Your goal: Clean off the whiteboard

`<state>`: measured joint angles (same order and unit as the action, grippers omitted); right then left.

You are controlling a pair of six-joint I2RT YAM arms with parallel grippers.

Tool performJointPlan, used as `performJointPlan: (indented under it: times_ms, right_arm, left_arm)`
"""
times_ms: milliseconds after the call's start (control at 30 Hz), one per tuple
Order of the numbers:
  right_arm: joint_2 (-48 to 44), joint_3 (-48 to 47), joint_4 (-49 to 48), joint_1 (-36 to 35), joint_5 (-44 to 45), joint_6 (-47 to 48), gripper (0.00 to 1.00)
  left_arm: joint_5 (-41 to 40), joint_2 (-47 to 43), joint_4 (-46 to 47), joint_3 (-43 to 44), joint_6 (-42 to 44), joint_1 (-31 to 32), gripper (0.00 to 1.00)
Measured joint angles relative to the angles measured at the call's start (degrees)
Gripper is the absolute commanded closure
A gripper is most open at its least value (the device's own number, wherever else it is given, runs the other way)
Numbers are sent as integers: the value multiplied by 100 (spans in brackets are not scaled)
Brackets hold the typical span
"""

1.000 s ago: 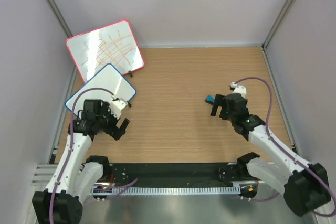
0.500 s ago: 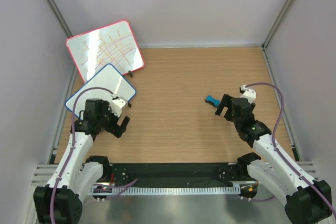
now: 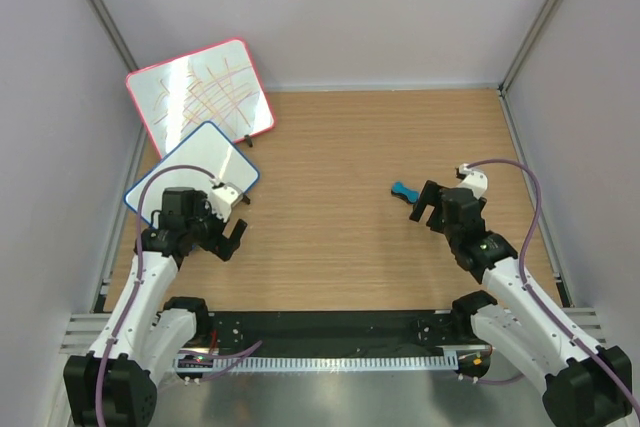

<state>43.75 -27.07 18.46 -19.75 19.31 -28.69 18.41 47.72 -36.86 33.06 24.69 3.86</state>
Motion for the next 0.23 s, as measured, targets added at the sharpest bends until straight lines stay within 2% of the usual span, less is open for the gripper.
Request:
performJointPlan:
  times_ms: [233]
  right_arm:
    - [-63,35,-13,0,-28,4,0]
  left_arm:
    - [-4,0,4,0,-31,0,0]
